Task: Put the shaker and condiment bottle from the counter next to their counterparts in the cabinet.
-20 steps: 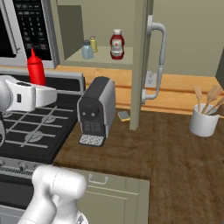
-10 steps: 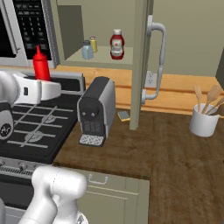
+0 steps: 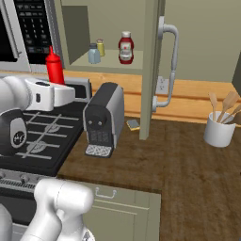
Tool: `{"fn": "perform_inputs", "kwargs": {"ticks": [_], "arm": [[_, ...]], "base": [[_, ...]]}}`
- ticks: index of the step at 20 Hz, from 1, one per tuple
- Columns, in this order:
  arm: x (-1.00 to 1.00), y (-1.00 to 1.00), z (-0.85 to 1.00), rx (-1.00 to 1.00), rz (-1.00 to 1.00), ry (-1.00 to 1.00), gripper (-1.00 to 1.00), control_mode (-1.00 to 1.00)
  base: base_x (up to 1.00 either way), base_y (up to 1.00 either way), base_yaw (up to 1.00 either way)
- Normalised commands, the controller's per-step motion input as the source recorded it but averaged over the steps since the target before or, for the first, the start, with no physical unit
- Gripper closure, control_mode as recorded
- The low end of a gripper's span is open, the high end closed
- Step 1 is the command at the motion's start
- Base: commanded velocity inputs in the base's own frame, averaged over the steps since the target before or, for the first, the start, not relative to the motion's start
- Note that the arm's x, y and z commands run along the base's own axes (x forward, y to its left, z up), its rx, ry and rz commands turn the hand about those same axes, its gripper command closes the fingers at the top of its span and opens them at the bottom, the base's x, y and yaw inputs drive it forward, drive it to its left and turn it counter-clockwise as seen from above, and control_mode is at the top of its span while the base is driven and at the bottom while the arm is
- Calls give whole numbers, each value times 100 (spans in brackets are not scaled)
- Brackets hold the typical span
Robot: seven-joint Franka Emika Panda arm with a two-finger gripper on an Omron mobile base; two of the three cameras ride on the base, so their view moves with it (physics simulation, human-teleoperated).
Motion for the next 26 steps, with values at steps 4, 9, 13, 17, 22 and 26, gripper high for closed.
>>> {"fn": "perform_inputs", "kwargs": {"ticks": [4,9,13,17,22,26], "arm": [[11,-38,8,0,0,0,100,-100],[25,-21,27,0,0,0,100,-100],[37,2,21,0,0,4,100,-100],[9,5,0,-1,0,2,100,-100],[42,-1,-6,0,0,-2,100,-100],[49,0,0,0,0,-1,100,-100]], "base": [[0,0,0],[0,0,0],[0,0,0],[0,0,0],[0,0,0],[0,0,0]]}}
